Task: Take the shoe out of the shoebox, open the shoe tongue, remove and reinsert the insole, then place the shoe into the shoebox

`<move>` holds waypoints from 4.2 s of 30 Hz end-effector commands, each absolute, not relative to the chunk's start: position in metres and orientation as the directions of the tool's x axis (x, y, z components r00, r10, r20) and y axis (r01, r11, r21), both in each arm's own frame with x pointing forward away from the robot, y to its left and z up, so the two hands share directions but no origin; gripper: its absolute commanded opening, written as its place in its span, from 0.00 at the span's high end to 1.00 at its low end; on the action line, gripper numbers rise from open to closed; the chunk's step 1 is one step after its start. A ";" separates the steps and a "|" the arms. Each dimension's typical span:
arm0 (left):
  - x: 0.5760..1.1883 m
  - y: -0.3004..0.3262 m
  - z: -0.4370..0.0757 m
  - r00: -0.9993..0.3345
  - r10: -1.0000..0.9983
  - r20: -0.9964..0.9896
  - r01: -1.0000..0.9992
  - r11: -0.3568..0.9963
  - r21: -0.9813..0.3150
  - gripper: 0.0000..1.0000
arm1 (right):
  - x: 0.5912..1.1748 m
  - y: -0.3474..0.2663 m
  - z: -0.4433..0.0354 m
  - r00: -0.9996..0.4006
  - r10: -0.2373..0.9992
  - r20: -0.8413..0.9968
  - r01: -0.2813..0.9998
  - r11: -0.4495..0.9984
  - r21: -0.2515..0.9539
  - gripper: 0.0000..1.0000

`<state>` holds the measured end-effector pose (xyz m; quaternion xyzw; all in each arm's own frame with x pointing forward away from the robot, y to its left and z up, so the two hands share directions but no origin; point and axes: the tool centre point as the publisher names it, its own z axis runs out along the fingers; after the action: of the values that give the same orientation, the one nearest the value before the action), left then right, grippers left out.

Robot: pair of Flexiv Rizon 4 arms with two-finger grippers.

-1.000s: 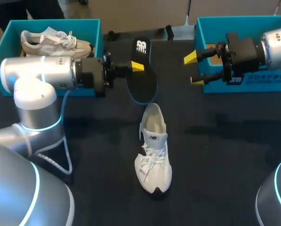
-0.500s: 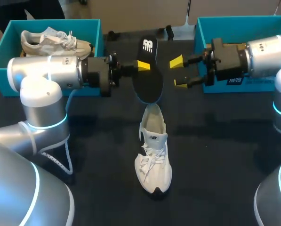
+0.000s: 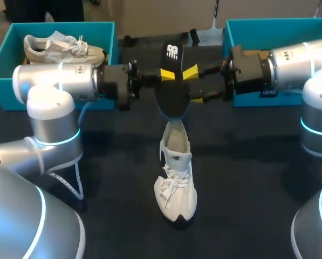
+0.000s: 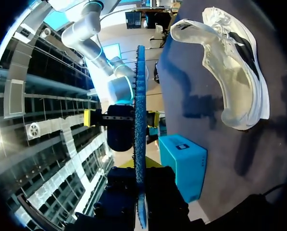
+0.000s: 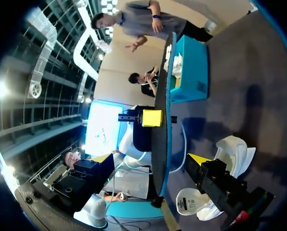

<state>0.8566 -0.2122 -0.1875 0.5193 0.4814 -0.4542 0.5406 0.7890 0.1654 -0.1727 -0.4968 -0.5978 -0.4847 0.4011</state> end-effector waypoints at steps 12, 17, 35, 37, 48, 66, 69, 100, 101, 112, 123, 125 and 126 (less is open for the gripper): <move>0.849 -0.234 -0.189 0.113 -0.023 -0.993 0.993 0.040 0.112 1.00 | 0.798 0.176 -0.179 -0.190 0.200 0.961 0.982 0.041 0.186 0.40; 0.846 -0.239 -0.187 0.109 -0.039 -0.993 0.993 0.042 0.108 1.00 | 0.800 0.180 -0.181 -0.193 0.191 0.962 0.981 0.050 0.187 0.56; 0.851 -0.244 -0.184 0.105 -0.060 -0.993 0.993 0.058 0.102 1.00 | 0.798 0.183 -0.187 -0.185 0.174 0.967 0.983 0.047 0.179 0.88; 0.850 -0.245 -0.183 0.101 -0.063 -0.993 0.994 0.054 0.097 1.00 | 0.799 0.182 -0.187 -0.186 0.173 0.967 0.982 0.045 0.181 0.91; 0.848 -0.243 -0.175 0.061 -0.065 -0.996 0.997 0.052 0.057 0.00 | 0.800 0.180 -0.190 -0.189 0.174 0.967 0.982 0.039 0.185 1.00; 0.842 -0.164 -0.172 -0.383 0.089 -0.919 0.922 0.097 -0.375 0.00 | 0.813 0.156 -0.200 -0.309 0.271 0.912 0.932 -0.107 0.347 1.00; 0.841 -0.156 -0.176 -0.509 0.113 -0.853 0.859 0.137 -0.494 0.00 | 0.816 0.155 -0.198 -0.392 0.275 0.878 0.895 -0.108 0.433 1.00; 0.821 -0.153 -0.204 -0.804 0.130 -0.580 0.589 0.300 -0.750 0.00 | 0.817 0.162 -0.195 -0.706 0.198 0.680 0.675 -0.100 0.731 1.00; 0.817 -0.152 -0.204 -0.820 0.121 -0.560 0.568 0.301 -0.766 0.00 | 0.817 0.162 -0.195 -0.706 0.198 0.680 0.675 -0.100 0.731 1.00; 0.795 -0.133 -0.232 -0.920 0.215 -0.327 0.390 0.448 -0.804 0.00 | 0.827 0.165 -0.218 -0.852 0.157 0.499 0.507 0.011 0.862 1.00; 0.782 -0.133 -0.270 -0.940 0.232 -0.251 0.340 0.559 -0.756 0.00 | 0.828 0.161 -0.236 -0.879 0.127 0.459 0.466 0.034 0.884 1.00; 0.779 -0.134 -0.280 -0.942 0.241 -0.235 0.334 0.583 -0.741 0.00 | 0.826 0.161 -0.239 -0.881 0.121 0.456 0.462 0.025 0.886 1.00; 0.777 -0.134 -0.285 -0.942 0.244 -0.231 0.334 0.593 -0.733 0.00 | 0.825 0.161 -0.241 -0.882 0.118 0.457 0.462 0.023 0.886 1.00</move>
<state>0.7780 -0.1282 -0.2741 0.1648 0.8840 -0.4344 0.0523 0.8274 0.1603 -0.2361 -0.2068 -0.7070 -0.6638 0.1299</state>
